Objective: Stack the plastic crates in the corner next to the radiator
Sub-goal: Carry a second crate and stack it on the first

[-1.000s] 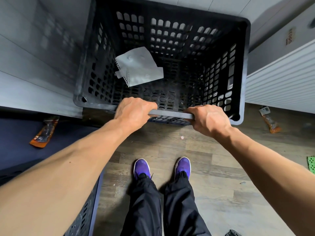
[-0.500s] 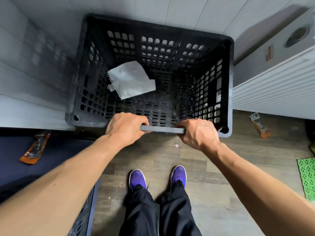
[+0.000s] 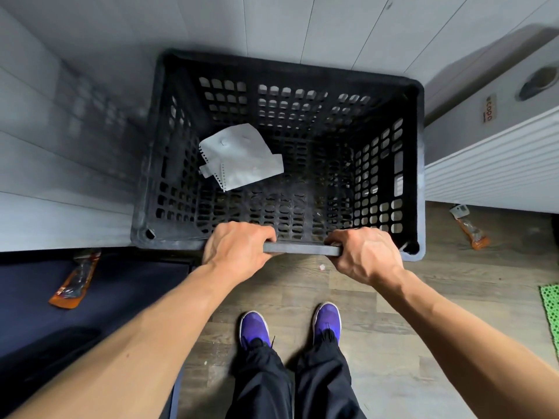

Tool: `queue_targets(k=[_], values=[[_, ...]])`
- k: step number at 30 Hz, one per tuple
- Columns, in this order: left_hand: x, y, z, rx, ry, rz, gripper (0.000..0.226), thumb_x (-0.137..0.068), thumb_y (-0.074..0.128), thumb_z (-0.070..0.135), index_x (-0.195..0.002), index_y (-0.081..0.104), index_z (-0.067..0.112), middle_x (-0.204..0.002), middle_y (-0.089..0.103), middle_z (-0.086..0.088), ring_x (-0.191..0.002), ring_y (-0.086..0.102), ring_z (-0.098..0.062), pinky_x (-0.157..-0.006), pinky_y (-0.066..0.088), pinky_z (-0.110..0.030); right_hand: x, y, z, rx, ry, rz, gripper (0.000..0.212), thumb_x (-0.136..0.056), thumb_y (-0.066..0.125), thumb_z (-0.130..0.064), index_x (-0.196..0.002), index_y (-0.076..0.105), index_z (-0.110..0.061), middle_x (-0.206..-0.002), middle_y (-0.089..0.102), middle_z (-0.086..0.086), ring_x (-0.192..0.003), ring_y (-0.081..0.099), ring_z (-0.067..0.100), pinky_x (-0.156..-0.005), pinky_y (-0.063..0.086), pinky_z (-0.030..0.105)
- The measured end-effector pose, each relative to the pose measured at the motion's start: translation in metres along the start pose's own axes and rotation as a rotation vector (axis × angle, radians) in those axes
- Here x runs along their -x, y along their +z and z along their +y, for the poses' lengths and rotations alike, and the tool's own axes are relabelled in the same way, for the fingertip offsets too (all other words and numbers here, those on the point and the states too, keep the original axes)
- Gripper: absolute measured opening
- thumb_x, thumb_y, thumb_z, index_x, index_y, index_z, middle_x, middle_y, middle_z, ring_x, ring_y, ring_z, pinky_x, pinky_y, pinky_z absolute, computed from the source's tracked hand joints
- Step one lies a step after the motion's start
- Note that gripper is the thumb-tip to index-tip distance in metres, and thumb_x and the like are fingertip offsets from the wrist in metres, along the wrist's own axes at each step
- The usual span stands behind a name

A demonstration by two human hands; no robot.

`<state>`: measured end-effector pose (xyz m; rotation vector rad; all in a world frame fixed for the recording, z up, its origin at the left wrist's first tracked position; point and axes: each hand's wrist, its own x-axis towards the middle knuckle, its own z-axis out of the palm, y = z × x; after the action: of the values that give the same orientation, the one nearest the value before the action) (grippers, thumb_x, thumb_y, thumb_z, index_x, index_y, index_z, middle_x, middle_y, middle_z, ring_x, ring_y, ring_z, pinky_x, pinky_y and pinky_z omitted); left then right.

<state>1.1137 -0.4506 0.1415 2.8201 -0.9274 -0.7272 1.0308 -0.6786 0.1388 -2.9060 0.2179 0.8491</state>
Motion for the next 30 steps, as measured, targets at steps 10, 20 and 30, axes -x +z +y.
queue_targets(k=[10,20,30], values=[[0.024,-0.006,-0.014,0.173,0.12,0.016,0.066,-0.086,0.027,0.077,-0.129,0.056,0.036,-0.126,0.061,0.015,-0.119,0.054,-0.013,-0.101,0.04,-0.037,0.015,-0.013,0.014,-0.095,-0.198,-0.098,0.064,-0.085,0.036,-0.079,-0.128,0.056,-0.035,-0.114,0.068,-0.004,-0.103,0.065,0.021,-0.08,0.051,0.038],[0.019,-0.016,-0.098,-0.108,-0.414,0.328,0.056,-0.09,0.057,0.035,-0.14,0.042,0.015,-0.16,0.007,-0.02,-0.145,0.007,-0.046,-0.11,0.013,-0.069,0.012,-0.012,0.064,0.207,-0.008,0.308,0.051,-0.097,0.029,-0.044,-0.098,0.073,-0.02,-0.113,0.063,0.004,-0.104,0.048,0.027,-0.099,0.037,0.041],[0.008,-0.013,-0.078,0.032,-0.603,0.358,0.045,-0.086,0.062,0.034,-0.129,0.049,0.027,-0.162,-0.006,-0.014,-0.127,0.03,-0.05,-0.102,0.035,-0.06,0.005,-0.006,0.067,-0.04,0.139,0.277,0.033,-0.086,0.056,-0.021,-0.116,0.069,-0.022,-0.139,0.052,0.002,-0.13,0.04,0.024,-0.092,0.044,0.05]])
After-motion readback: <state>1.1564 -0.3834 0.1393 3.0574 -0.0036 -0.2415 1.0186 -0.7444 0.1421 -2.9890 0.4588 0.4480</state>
